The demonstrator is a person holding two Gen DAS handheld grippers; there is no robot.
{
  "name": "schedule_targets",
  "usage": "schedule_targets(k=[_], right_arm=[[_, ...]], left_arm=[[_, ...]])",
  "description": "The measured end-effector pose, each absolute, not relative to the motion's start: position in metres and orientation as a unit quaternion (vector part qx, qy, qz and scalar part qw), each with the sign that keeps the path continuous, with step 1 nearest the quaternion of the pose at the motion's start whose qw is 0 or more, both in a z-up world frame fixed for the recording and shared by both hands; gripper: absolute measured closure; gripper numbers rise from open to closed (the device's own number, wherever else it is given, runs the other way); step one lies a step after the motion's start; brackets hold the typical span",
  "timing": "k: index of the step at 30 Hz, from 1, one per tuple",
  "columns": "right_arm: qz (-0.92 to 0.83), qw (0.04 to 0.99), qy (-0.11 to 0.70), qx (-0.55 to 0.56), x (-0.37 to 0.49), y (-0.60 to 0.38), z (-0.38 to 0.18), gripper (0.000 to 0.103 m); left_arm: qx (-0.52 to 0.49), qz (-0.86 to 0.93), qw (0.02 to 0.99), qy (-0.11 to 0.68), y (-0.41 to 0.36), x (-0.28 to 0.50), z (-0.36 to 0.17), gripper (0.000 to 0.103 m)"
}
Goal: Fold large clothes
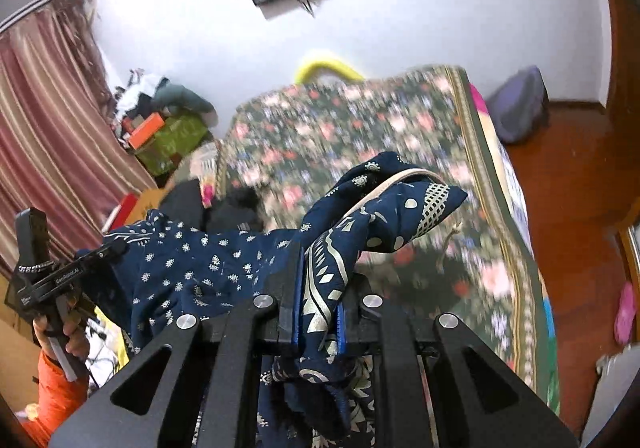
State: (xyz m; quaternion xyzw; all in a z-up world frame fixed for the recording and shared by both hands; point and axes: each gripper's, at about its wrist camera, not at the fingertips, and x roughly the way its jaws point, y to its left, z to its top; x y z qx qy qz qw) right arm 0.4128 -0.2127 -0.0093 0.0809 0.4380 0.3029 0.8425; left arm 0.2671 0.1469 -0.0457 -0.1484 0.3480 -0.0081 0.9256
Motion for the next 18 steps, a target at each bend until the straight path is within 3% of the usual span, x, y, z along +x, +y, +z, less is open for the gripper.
schedule_targets(k=[7,18], right_arm=[[0.294,0.852,0.429,0.07,0.459,-0.189,-0.014,0.092],[0.244,0.841,0.482,0.023,0.517,-0.168,-0.092,0.099]], left_arm=[[-0.144,0.022,0.93,0.338,0.182,0.313,-0.046,0.093],[-0.135,0.078,0.889,0.43,0.223,0.391,-0.141,0.093]])
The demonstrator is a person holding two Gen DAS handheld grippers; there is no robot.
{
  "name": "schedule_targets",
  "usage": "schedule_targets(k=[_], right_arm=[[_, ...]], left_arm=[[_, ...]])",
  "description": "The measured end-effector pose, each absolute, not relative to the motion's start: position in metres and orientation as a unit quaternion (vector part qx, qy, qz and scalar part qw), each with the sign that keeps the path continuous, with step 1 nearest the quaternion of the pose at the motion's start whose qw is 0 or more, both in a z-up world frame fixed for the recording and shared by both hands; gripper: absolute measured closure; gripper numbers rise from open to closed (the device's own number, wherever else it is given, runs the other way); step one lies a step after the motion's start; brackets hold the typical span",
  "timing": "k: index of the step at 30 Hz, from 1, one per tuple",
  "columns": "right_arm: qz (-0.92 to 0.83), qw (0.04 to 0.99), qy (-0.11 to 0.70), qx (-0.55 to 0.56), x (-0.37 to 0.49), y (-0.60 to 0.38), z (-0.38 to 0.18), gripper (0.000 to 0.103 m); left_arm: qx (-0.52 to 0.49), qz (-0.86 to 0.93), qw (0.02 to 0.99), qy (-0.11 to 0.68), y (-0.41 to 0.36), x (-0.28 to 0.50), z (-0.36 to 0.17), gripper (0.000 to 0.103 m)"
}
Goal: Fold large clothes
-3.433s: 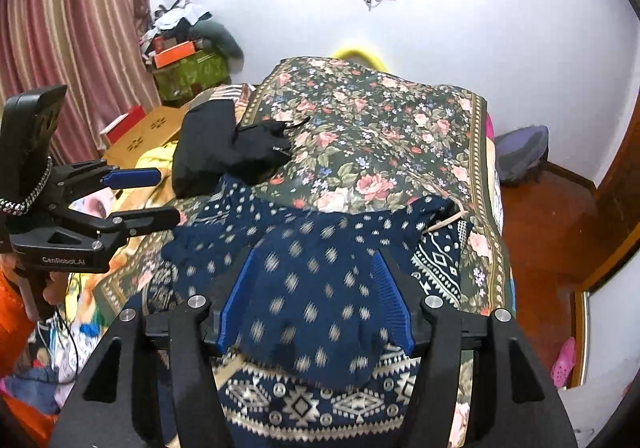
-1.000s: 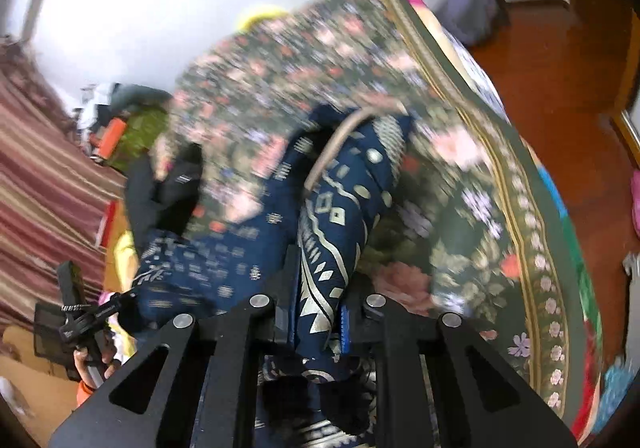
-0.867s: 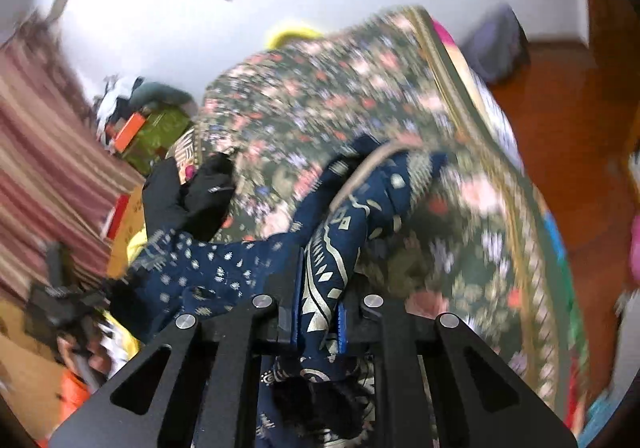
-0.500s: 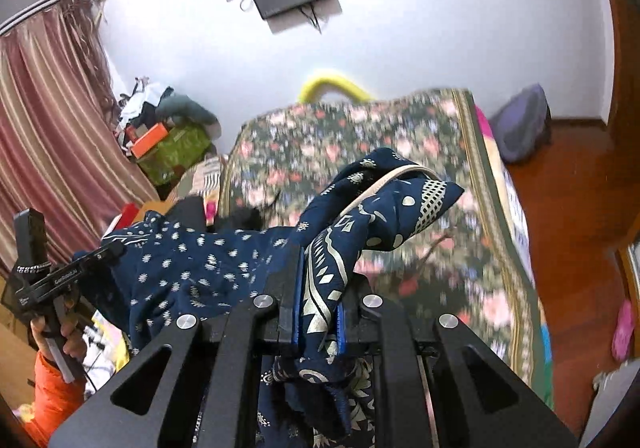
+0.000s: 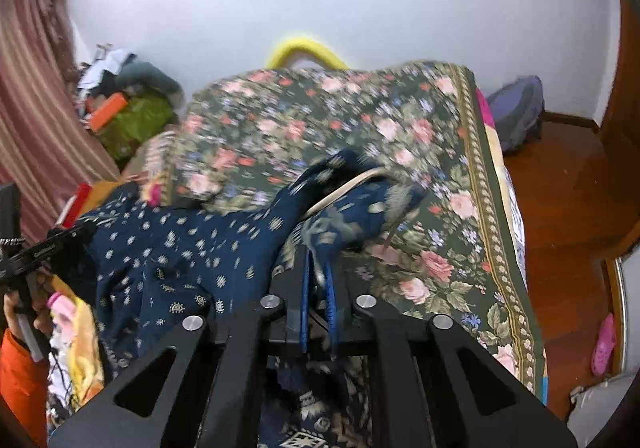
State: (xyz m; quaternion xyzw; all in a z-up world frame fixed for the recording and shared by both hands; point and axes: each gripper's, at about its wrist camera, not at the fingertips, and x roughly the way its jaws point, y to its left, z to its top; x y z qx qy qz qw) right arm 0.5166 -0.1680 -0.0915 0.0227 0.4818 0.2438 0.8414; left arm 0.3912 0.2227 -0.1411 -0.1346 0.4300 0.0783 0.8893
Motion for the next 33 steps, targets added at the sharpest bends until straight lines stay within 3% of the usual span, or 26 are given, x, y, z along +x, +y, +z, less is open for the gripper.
schedule_targets(k=[5,9,11,15,20,26,30,33], right_arm=[[0.201,0.826,0.524,0.048,0.542,-0.195,-0.126,0.098],[0.2,0.808,0.552,0.042,0.535,-0.202,-0.148,0.098],[0.207,0.801,0.56,0.045,0.526,-0.203,-0.153,0.098],[0.219,0.796,0.563,0.03,0.507,-0.199,-0.151,0.098],[0.232,0.804,0.547,0.012,0.482,-0.193,-0.128,0.098],[0.236,0.817,0.526,-0.018,0.454,-0.193,-0.104,0.083],[0.241,0.827,0.507,-0.035,0.428,-0.198,-0.087,0.062],[0.241,0.835,0.491,-0.046,0.408,-0.202,-0.077,0.056]], left_arm=[[-0.144,0.092,0.871,0.46,0.245,0.403,-0.183,0.091],[-0.129,0.091,0.868,0.47,0.247,0.399,-0.196,0.084],[-0.125,0.094,0.866,0.476,0.244,0.395,-0.198,0.08],[-0.085,0.118,0.862,0.485,0.234,0.387,-0.194,0.059],[-0.063,0.127,0.858,0.493,0.224,0.368,-0.181,0.056],[-0.036,0.121,0.864,0.487,0.207,0.331,-0.158,0.051],[-0.041,0.104,0.874,0.473,0.195,0.299,-0.14,0.048],[-0.043,0.096,0.882,0.46,0.186,0.274,-0.129,0.046]])
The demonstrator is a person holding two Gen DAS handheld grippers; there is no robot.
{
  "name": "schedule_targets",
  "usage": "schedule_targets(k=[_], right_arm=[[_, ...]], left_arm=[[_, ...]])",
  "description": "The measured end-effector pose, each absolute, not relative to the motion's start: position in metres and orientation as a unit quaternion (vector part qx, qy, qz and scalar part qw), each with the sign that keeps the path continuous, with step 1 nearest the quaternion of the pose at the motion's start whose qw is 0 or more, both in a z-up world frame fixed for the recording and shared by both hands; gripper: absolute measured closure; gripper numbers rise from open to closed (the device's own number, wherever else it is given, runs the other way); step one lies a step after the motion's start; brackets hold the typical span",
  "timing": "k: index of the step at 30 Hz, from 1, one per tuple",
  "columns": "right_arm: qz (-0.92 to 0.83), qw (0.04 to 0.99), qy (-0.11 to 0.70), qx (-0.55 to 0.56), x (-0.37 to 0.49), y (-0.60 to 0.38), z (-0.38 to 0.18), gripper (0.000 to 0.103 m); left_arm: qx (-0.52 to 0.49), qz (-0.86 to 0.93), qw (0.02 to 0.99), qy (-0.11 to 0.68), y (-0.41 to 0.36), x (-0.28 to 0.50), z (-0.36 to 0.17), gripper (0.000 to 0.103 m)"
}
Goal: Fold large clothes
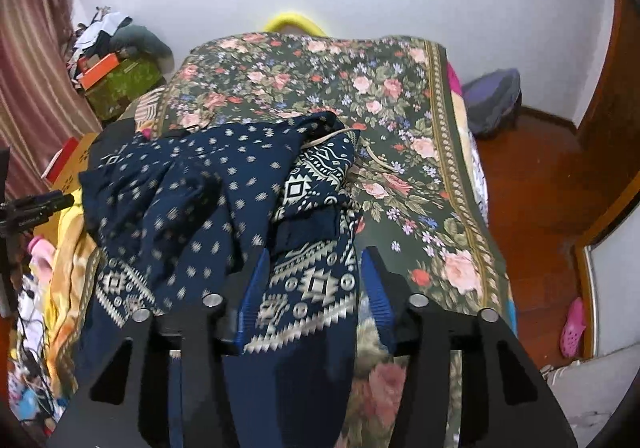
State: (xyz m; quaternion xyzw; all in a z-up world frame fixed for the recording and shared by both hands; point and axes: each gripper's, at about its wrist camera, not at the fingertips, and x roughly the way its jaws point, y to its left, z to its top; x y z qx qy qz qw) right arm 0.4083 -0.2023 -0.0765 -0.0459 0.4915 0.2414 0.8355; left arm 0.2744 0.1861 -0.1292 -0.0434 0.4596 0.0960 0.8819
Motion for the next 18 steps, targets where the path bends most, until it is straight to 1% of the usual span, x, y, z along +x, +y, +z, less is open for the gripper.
schedule_targets(k=[5,9,14,18], right_arm=[[0.242,0.842,0.474,-0.087,0.381,-0.205,-0.063,0.055],[0.242,0.842,0.474,-0.091,0.364,-0.21,-0.061,0.05],[0.24,0.837,0.484,-0.091,0.341,-0.218,-0.075,0.049],[0.233,0.816,0.523,-0.077,0.327,-0.228,-0.103,0.049]], left_arm=[[-0.044,0.087,0.887,0.451,0.174,0.242,-0.125,0.04],[-0.052,0.075,0.88,0.467,0.167,0.223,-0.138,0.04],[-0.091,0.069,0.859,0.498,0.169,0.198,-0.173,0.04],[-0.126,0.068,0.829,0.541,0.178,0.182,-0.212,0.04]])
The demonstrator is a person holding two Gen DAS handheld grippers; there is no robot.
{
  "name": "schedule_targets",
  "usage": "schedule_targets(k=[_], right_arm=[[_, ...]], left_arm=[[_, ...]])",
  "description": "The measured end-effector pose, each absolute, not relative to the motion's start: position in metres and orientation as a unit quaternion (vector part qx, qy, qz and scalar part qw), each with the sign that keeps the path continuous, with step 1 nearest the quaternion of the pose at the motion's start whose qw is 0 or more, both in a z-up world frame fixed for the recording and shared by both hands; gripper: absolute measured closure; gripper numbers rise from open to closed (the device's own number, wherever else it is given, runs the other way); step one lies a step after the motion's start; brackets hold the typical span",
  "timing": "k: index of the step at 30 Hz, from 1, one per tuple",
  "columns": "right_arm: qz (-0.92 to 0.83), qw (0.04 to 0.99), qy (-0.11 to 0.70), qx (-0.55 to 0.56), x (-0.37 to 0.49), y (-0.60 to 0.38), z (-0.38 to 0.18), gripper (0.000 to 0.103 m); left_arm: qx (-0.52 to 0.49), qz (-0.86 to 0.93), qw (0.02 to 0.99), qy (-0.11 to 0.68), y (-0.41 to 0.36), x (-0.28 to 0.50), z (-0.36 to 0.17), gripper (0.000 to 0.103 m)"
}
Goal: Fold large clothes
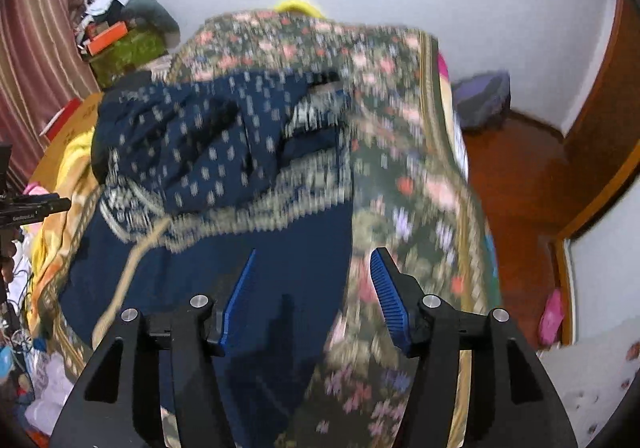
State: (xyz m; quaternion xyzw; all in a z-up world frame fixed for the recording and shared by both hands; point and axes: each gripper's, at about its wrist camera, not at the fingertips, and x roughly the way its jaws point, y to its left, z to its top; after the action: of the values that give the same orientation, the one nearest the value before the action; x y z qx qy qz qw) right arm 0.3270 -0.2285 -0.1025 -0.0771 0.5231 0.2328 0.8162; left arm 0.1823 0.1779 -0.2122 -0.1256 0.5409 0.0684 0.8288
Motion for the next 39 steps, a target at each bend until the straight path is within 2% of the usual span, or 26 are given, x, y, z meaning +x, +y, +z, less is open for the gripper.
schedule_targets(k=[8,12,17,18,20,22,23,24,25,30,34,39], right_arm=[[0.235,0.788,0.569,-0.023,0.297,-0.253,-0.132,0.049],[0.244,0.769,0.589,0.047,0.301,-0.265,-0.141,0.049],[0.27,0.74,0.605,0.112,0.313,-0.268,-0.153,0.048],[0.269,0.739,0.605,0.12,0.315,-0.265,-0.154,0.046],[0.27,0.742,0.601,0.12,0.314,-0.256,-0.152,0.046],[0.279,0.75,0.592,0.101,0.31,-0.248,-0.145,0.058],[0.283,0.758,0.582,0.082,0.306,-0.241,-0.138,0.063],[0.296,0.758,0.576,0.076,0.304,-0.236,-0.134,0.081],[0.311,0.753,0.575,0.082,0.305,-0.234,-0.13,0.094],[0.355,0.752,0.544,0.115,0.318,-0.217,-0.101,0.095],[0.373,0.762,0.519,0.106,0.341,-0.193,-0.079,0.095],[0.363,0.789,0.482,0.117,0.394,-0.18,-0.056,0.095]], left_arm=[[-0.266,-0.038,0.776,0.571,0.179,0.158,-0.275,0.04],[-0.315,-0.038,0.774,0.548,0.184,0.154,-0.285,0.034],[-0.31,-0.022,0.789,0.529,0.176,0.153,-0.283,0.033],[-0.298,-0.019,0.794,0.529,0.171,0.154,-0.28,0.035],[-0.276,-0.014,0.804,0.527,0.163,0.158,-0.271,0.049],[-0.217,0.023,0.821,0.528,0.15,0.163,-0.257,0.085],[-0.192,0.034,0.826,0.529,0.143,0.165,-0.251,0.09],[-0.178,0.036,0.83,0.527,0.137,0.167,-0.245,0.091],[-0.166,0.035,0.837,0.521,0.131,0.169,-0.236,0.093],[-0.164,0.001,0.868,0.468,0.123,0.179,-0.181,0.093],[-0.233,-0.038,0.872,0.43,0.157,0.209,-0.143,0.093],[-0.234,-0.012,0.896,0.377,0.19,0.257,-0.094,0.093]])
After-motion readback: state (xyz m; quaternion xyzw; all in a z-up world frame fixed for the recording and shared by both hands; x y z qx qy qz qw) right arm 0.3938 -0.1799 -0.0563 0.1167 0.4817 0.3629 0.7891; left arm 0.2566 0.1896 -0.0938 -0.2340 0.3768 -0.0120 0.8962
